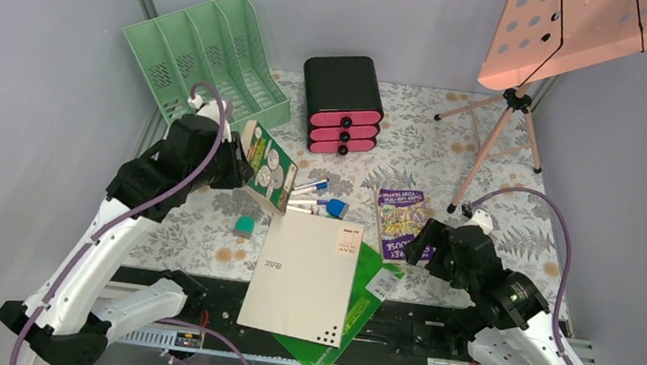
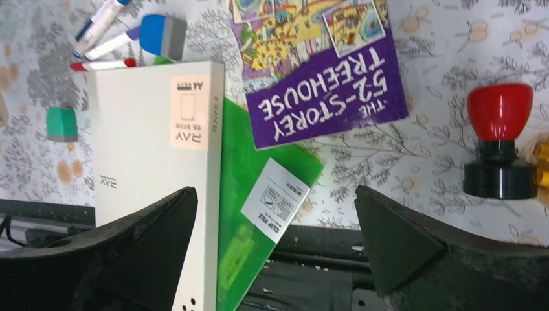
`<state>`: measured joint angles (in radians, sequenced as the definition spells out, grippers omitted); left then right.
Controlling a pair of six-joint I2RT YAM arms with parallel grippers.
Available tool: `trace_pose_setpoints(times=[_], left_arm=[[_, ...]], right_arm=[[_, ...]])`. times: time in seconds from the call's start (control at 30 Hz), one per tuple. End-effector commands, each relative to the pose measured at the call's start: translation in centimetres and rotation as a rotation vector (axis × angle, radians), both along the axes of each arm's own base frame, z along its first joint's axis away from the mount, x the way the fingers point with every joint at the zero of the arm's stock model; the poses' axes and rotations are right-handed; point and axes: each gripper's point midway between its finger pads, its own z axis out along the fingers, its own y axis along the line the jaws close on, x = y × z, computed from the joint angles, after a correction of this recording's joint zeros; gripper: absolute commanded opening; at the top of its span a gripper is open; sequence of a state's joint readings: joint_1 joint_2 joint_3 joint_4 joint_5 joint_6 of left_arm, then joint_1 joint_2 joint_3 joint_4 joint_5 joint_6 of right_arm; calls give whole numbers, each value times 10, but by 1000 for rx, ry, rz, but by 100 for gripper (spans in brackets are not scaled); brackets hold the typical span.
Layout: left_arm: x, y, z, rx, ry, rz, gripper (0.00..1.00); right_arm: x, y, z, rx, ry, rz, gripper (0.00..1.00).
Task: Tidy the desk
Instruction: Place the book in the storage box.
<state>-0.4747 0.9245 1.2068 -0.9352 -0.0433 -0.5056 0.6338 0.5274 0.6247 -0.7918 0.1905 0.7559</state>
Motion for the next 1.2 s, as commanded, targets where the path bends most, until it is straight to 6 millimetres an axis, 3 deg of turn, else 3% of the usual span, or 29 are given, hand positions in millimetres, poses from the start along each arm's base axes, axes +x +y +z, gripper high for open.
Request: trace_pose_setpoints(times=[0.0, 0.2, 0.57, 1.17], left_arm=[[30, 24, 51, 26, -150, 173, 0], [49, 29, 62, 58, -131, 235, 0], [79, 51, 63, 39, -92, 375, 0], [119, 131, 81, 106, -140, 620, 0]], right_arm=[[28, 0, 16, 6, -136, -48, 99], [31, -3, 7, -10, -152, -63, 100], [29, -2, 1, 5, -152, -60, 99], [28, 0, -1, 23, -164, -46, 100]])
